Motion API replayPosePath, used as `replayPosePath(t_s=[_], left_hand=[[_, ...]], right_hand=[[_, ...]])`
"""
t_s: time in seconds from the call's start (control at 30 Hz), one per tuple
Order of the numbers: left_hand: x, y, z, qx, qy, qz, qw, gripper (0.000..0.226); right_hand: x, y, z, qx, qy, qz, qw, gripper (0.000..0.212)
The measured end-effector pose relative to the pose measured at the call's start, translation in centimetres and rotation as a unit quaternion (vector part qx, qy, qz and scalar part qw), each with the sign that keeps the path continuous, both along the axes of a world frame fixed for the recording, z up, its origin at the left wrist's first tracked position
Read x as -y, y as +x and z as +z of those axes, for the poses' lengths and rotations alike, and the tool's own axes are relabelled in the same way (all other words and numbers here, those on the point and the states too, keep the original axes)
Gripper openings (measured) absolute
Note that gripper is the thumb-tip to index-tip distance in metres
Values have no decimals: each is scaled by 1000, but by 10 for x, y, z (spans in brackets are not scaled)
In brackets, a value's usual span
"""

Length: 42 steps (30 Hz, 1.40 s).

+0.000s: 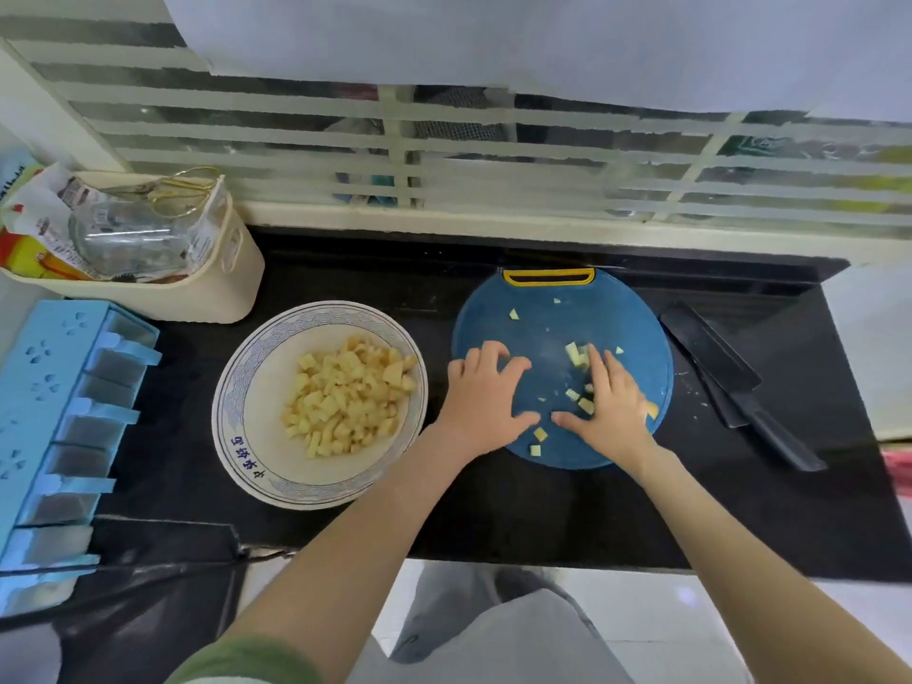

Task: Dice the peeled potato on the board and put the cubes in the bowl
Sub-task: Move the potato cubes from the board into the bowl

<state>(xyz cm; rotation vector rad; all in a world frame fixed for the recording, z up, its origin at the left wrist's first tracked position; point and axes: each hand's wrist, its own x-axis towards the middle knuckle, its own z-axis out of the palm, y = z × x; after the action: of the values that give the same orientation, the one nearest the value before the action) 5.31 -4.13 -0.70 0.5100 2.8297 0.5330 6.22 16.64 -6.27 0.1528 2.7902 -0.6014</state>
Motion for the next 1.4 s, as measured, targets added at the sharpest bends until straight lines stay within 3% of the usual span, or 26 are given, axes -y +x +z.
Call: replayPosePath(t_s=[0.1, 0.23, 0.47, 0.6, 0.73, 1.0, 1.1, 1.2, 1.27, 1.4], left_hand=[[-11, 6, -22, 40, -108, -54, 992, 69], [-24, 7, -44, 40, -111, -43, 992, 61], [-38, 2, -62, -124, -112, 48, 985, 46], [-52, -5, -64, -143, -127, 59, 980, 41], [-66, -5, -66, -134, -152, 55, 978, 28], [-78, -13, -54, -61, -208, 94, 972, 25], [-79, -20, -45, -9, -233, 86, 969, 32], [-79, -29, -40, 4, -227, 89, 970, 37], [-78, -33, -35, 10, -219, 99, 971, 35], [-71, -35, -21, 7, -184, 114, 976, 30]], right_hand=[[-21, 19, -15, 39, 48, -8, 998, 109], [-26, 9, -29, -36, 58, 36, 997, 96], [-13, -45, -38, -156, 29, 171, 973, 54], [-9, -55, -47, -261, 47, 132, 955, 31], [-9, -58, -43, -258, 95, 90, 957, 17], [-9, -61, -32, -237, 146, 103, 955, 23], [-9, -68, -22, -172, 106, 90, 975, 26], [-7, -72, -13, -67, 0, -26, 997, 24], [-7, -73, -4, -31, -118, -128, 984, 30], [1, -74, 22, -9, -229, -215, 949, 42]])
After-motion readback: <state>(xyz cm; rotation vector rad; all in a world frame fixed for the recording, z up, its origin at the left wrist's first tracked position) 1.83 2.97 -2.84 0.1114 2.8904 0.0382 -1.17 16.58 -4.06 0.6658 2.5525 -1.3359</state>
